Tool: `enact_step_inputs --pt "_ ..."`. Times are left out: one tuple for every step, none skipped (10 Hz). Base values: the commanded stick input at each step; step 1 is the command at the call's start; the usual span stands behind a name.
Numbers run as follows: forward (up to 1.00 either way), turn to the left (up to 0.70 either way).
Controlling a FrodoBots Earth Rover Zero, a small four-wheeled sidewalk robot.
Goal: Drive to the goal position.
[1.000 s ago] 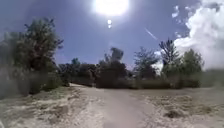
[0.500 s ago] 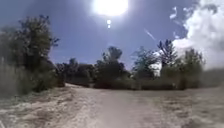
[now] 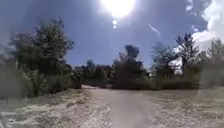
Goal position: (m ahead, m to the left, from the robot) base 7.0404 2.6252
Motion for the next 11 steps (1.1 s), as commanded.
enact_step_inputs --pt "0.85 0.0" --pt "0.85 0.0" --pt "0.85 0.0" --pt "0.85 0.0" --pt "0.85 0.0" --pt "0.85 0.0" --pt "0.85 0.0" --pt "0.85 0.0" --pt "0.85 0.0" --pt "0.85 0.0" --pt "0.85 0.0"
